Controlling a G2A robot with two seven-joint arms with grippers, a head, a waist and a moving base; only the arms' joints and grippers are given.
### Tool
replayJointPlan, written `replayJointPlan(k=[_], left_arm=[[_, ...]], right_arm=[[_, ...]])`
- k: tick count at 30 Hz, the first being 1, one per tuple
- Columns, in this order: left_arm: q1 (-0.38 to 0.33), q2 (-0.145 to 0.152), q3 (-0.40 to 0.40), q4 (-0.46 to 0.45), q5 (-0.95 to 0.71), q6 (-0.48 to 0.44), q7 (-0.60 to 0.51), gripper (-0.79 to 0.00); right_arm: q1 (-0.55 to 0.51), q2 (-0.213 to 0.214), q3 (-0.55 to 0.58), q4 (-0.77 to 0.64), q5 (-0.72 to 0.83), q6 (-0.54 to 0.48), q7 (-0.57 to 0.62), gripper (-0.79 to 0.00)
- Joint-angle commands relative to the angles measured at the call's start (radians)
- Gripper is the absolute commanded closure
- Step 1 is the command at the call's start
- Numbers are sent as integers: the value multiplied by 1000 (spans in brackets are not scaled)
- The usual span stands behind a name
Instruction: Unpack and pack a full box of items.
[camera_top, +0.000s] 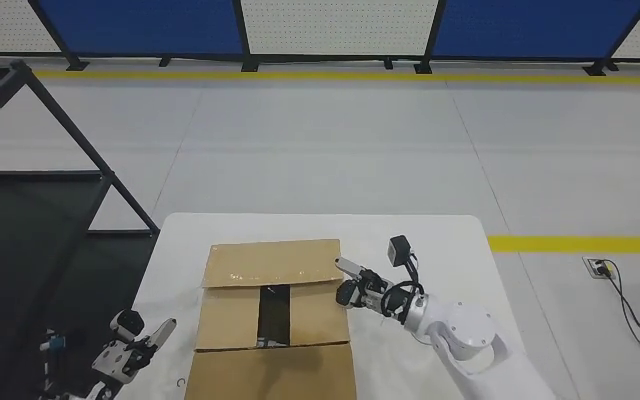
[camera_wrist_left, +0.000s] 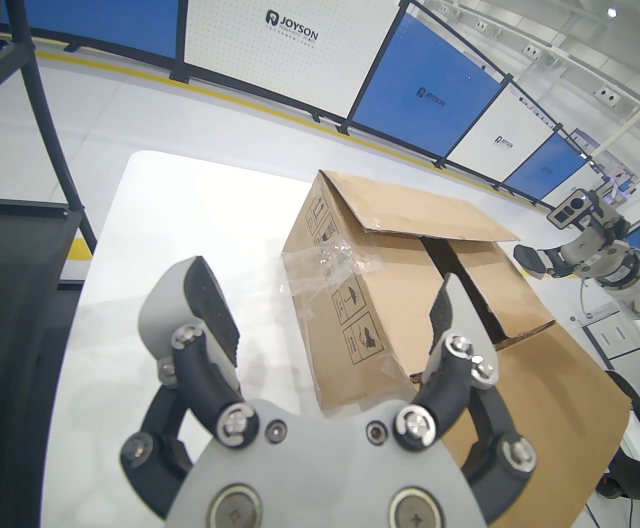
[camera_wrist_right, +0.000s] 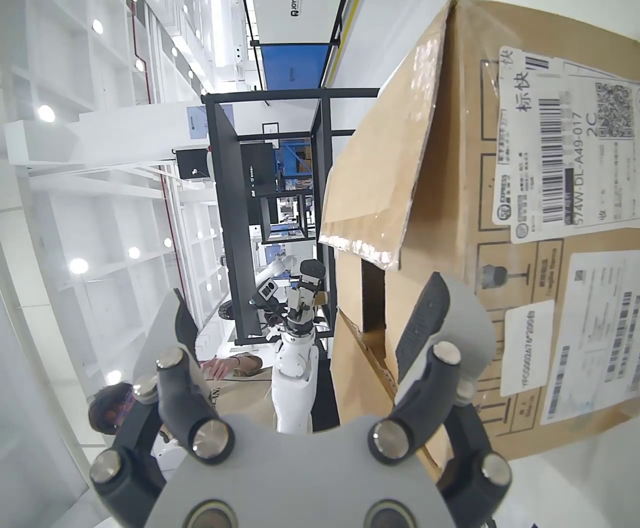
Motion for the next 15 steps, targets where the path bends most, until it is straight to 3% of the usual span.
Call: replayJointPlan(k=[1,10,15], left_arm=[[1,0,-1,3,-2,1,2,-785],[21,-1,-8,12,-18,3,14,-785],[31,-2,-11,16,-24,1,18,-785]], right_arm=[[21,-7,-16,21,9,-17,-4,-785],[153,-52,-81,118,33,-135,-77,-785],[235,-74,-114,198,-6,-140,-149,-785]])
